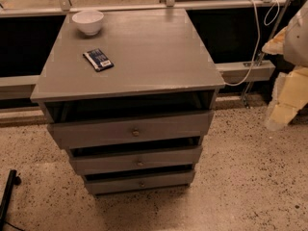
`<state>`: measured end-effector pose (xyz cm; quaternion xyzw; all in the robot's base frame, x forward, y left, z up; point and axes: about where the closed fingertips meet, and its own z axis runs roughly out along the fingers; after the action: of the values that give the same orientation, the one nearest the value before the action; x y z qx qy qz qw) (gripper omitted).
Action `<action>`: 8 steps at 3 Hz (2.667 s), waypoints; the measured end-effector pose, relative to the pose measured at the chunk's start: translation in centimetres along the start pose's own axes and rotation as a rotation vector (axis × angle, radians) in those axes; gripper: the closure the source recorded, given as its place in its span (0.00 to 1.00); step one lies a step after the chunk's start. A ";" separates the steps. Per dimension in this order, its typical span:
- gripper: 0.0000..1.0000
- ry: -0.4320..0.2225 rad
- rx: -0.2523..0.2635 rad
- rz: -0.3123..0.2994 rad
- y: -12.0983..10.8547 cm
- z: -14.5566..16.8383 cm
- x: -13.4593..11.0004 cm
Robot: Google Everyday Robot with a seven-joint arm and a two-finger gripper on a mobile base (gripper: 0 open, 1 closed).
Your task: Open top drawer
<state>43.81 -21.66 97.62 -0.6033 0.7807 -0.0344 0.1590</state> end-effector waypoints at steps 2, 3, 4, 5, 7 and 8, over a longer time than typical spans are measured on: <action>0.00 -0.037 0.025 -0.032 0.4 2.2 -0.6; 0.00 -0.144 -0.021 -0.077 3.4 8.5 -0.2; 0.00 -0.208 0.001 -0.073 4.5 9.5 0.4; 0.00 -0.218 -0.037 -0.118 4.6 11.6 -0.7; 0.00 -0.180 -0.063 -0.303 8.2 24.9 -5.1; 0.00 -0.193 -0.038 -0.293 7.4 24.5 -5.4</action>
Offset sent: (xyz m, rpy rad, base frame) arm 0.0172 0.0544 -0.1207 0.1054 -0.1745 0.1971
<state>45.23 -11.17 73.74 -0.7138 0.6663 0.0153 0.2150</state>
